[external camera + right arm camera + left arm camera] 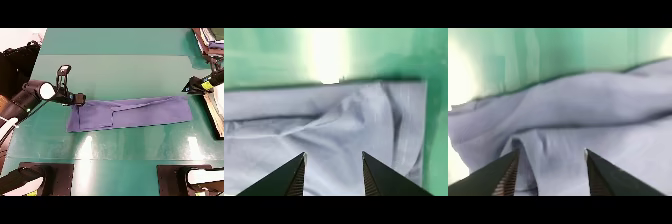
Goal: Fold the shirts.
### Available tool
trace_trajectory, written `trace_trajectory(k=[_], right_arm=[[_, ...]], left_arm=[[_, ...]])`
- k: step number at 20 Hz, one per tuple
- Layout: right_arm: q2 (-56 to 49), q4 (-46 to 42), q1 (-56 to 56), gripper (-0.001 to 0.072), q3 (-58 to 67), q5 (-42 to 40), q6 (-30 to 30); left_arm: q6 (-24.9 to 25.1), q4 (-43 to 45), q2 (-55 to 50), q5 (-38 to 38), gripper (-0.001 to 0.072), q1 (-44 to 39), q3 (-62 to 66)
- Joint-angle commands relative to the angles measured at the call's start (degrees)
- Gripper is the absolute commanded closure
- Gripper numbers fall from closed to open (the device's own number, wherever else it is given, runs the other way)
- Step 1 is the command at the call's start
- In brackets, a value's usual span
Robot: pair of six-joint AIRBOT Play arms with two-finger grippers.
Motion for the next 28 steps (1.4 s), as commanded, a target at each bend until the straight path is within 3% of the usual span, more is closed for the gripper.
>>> trace_trajectory(k=[1,2,3,4,5,6,11,15,20,24,26,27,28], right_arm=[[-1.7,3.9,-4.3,0.0291,1.7,3.7,-3.8],[-1.7,3.8,-6.0,0.0222,1.7,5.3,-4.6],[-1.7,3.9,-7.8,0.0148,1.6,6.3,-5.0],[-1.7,3.9,-9.6,0.0103,1.6,7.0,-5.0],[-1.7,4.0,-11.3,0.0103,1.2,7.0,-5.0],[-1.7,4.3,-12.9,0.0104,0.1,7.1,-5.2],[-1.7,13.6,-18.1,0.0104,-13.2,3.6,-13.4],[-1.7,15.1,-17.4,0.0103,-18.7,0.3,-18.4],[-1.7,13.8,-15.8,0.0105,-19.3,-3.4,-18.9],[-3.4,13.9,-15.4,0.0116,-19.3,-1.9,-18.9],[-4.7,13.9,-14.5,0.0208,-19.3,-1.0,-18.9],[-4.9,13.9,-14.0,0.0213,-19.3,-1.4,-18.9],[-4.9,13.9,-13.4,0.0344,-19.3,-1.6,-18.9]], left_arm=[[0.0,0.0,-0.5,-4.6,0.0198,0.7,4.2],[0.7,-0.2,-0.5,-6.8,0.0230,0.7,5.7],[1.6,-0.7,-0.5,-9.0,0.0347,0.7,6.8],[2.1,-2.3,-0.5,-10.8,0.0531,0.7,7.5],[3.5,-4.1,-0.5,-11.4,0.0658,0.7,7.7],[4.5,-6.0,-0.5,-11.6,0.0681,0.7,7.7],[4.5,-9.9,-0.6,-10.6,0.0681,0.2,7.6],[4.5,-9.9,-0.6,-10.2,0.0681,0.2,7.6],[4.5,-10.2,-0.6,-9.8,0.0682,0.2,7.6],[4.4,-11.0,-0.6,-9.2,0.0681,0.2,7.6],[4.4,-11.2,-0.6,-9.2,0.0682,0.2,7.6],[4.4,-11.5,-0.6,-9.2,0.0682,0.2,7.6],[4.4,-12.0,-0.7,-9.2,0.0682,0.2,7.6]])
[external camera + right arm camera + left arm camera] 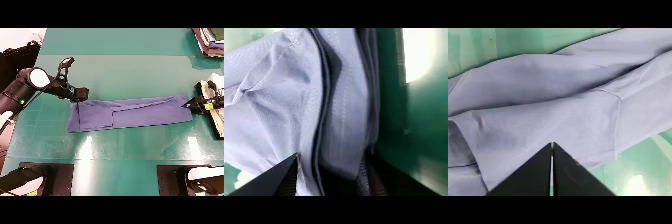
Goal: Fold the shirts.
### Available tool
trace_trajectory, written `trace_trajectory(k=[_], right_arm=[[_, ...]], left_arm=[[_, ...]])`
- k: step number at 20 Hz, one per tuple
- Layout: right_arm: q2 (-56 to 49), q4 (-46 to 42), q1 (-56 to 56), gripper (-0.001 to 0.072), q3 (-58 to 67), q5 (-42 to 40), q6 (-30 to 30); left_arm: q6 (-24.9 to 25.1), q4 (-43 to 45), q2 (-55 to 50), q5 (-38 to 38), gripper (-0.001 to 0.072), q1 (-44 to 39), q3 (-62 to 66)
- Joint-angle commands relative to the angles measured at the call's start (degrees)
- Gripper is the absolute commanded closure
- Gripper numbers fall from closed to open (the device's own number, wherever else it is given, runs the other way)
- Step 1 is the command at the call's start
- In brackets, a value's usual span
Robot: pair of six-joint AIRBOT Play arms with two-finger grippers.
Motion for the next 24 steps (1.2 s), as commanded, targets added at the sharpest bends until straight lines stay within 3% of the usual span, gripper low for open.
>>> trace_trajectory(k=[1,2,3,6,10,17,24], right_arm=[[-0.8,-0.3,1.6,0.0536,0.0,-0.1,-1.0],[-0.8,-0.3,1.8,0.0650,0.0,-0.1,-2.3],[-0.8,-0.2,1.8,0.0696,0.0,0.0,-2.3],[1.5,0.2,1.7,0.0698,0.0,1.4,-2.2],[9.4,0.2,5.0,0.0699,3.6,5.2,1.5],[18.3,0.2,17.9,0.0699,18.4,9.3,9.2],[18.6,0.2,29.8,0.0699,25.9,9.3,12.6]], left_arm=[[0.0,-1.9,-0.3,0.4,0.0682,0.0,0.0],[0.0,-3.5,-0.7,0.7,0.0682,0.0,0.0],[0.0,-5.2,-1.4,1.2,0.0682,0.0,0.0],[1.2,-10.4,-4.6,3.3,0.0683,-0.6,0.2],[3.1,-12.1,-11.9,8.4,0.0683,-7.6,5.2],[3.1,-13.6,-29.7,8.0,0.0683,-18.1,19.9],[3.0,-14.5,-36.5,6.9,0.0683,-21.3,22.2]])
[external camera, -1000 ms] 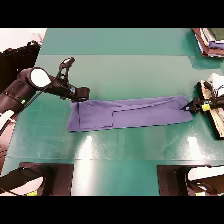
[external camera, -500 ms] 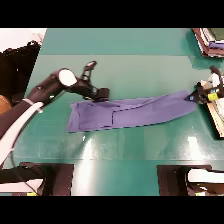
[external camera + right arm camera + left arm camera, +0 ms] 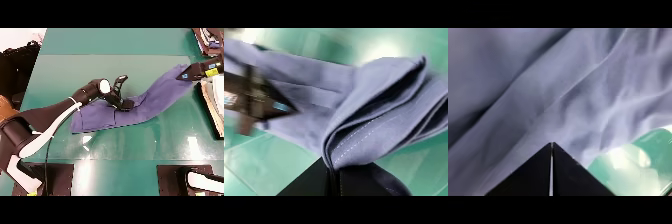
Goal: Fold the shirts.
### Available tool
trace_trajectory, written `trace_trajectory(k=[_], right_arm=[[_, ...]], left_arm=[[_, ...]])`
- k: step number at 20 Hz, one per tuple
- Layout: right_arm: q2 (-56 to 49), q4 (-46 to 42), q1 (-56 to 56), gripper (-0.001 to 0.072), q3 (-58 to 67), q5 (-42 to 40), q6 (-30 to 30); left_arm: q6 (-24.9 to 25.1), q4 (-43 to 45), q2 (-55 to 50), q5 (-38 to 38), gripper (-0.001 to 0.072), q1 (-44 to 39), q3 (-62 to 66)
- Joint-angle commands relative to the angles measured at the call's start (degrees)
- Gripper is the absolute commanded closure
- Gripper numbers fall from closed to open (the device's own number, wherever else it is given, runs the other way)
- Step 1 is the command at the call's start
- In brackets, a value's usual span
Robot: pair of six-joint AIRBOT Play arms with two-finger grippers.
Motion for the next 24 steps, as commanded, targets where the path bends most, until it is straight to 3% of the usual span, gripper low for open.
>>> trace_trajectory(k=[1,10,13,16,21,23,24], right_arm=[[0.4,0.0,5.7,0.0699,3.2,0.0,1.9],[0.4,0.0,16.9,0.0699,7.8,-1.5,2.4],[0.3,0.1,22.0,0.0699,7.8,-3.3,2.4],[-0.1,0.1,29.9,0.0698,7.7,-9.8,2.4],[-8.1,0.0,47.2,0.0675,7.7,-27.3,2.3],[-12.3,0.1,52.6,0.0268,7.7,-32.3,2.1],[-13.7,0.1,54.4,0.0177,7.7,-32.8,2.1]], left_arm=[[0.0,-0.8,-2.6,-0.3,0.0683,-1.0,0.7],[1.6,-0.8,-0.3,0.9,0.0684,0.1,0.8],[1.9,5.0,5.4,-1.6,0.0683,4.7,0.8],[2.2,13.2,14.4,-6.4,0.0682,13.0,0.8],[2.2,23.7,29.1,-10.4,0.0682,27.1,0.8],[2.2,25.5,33.3,-11.3,0.0682,31.1,0.8],[2.2,25.9,34.8,-11.7,0.0682,32.5,0.8]])
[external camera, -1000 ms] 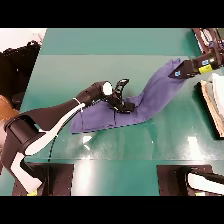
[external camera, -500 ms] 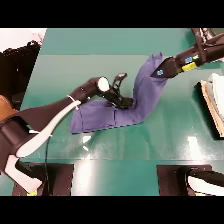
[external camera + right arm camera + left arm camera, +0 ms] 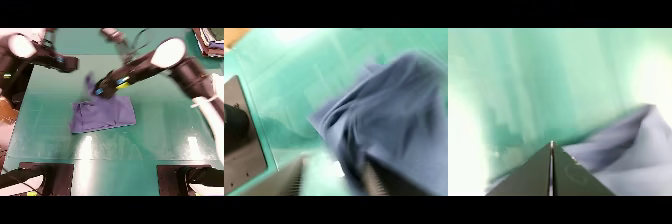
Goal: Fold the shirts.
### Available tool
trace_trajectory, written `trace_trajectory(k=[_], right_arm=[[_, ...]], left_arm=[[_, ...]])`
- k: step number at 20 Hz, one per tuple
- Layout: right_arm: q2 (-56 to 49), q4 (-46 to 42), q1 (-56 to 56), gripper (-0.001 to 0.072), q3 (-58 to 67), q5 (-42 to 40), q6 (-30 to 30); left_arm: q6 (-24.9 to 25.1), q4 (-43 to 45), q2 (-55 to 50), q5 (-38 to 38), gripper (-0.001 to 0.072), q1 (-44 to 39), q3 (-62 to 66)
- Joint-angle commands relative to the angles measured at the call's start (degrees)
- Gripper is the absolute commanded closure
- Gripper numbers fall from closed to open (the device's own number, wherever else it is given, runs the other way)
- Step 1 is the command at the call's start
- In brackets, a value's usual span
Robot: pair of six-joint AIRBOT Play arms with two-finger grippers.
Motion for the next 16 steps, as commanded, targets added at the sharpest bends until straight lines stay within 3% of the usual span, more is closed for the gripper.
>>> trace_trajectory(k=[1,7,12,15,16], right_arm=[[-5.0,-0.4,8.0,0.0178,0.1,-7.3,-0.2],[-0.5,-8.8,-0.3,0.0202,-2.2,6.1,0.1],[8.3,-7.3,-16.2,0.0202,-21.1,3.2,0.8],[11.1,-2.4,-24.0,0.0202,-30.6,2.6,1.0],[11.6,-0.9,-25.9,0.0202,-32.7,2.6,1.0]], left_arm=[[0.0,4.3,6.9,-2.3,0.0682,6.6,0.0],[0.4,3.6,7.9,-5.2,0.0682,7.5,0.0],[0.5,-3.7,7.8,-6.0,0.0681,7.5,-2.4],[3.9,-11.5,7.8,-5.7,0.0673,7.4,-11.9],[4.4,-13.6,7.8,-5.3,0.0480,7.4,-16.1]])
